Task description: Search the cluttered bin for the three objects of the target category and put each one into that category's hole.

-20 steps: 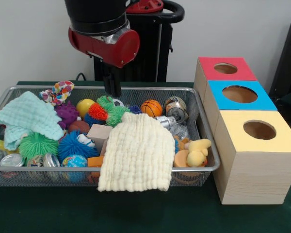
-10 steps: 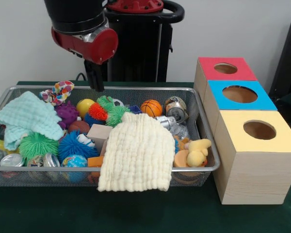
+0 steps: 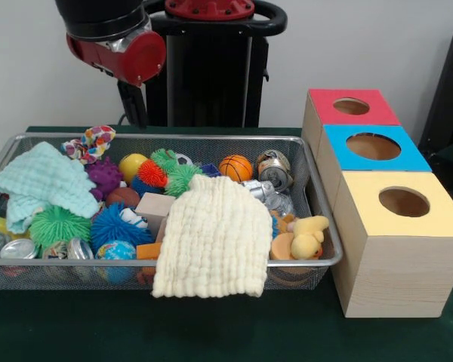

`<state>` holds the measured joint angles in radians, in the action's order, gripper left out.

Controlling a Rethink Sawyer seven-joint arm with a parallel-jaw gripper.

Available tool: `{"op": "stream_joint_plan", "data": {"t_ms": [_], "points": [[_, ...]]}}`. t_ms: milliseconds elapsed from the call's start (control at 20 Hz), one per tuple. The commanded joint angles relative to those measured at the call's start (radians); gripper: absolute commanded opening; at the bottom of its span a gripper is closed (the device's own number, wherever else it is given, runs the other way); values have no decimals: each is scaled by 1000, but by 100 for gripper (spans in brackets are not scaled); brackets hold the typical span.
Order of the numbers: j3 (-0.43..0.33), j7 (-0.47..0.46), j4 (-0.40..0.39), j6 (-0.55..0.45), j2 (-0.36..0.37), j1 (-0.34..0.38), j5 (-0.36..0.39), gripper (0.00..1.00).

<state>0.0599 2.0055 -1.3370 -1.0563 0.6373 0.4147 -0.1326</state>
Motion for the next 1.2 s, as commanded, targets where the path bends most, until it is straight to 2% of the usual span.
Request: {"op": "stream_joint_plan", "data": {"t_ms": [50,650,1200], "points": [[-136,-258,-174,78,67,67,67,0],[-195,-286,-290,127,147,169,89,0],[-257,-260,-360,177,173,229,110,0]]}}
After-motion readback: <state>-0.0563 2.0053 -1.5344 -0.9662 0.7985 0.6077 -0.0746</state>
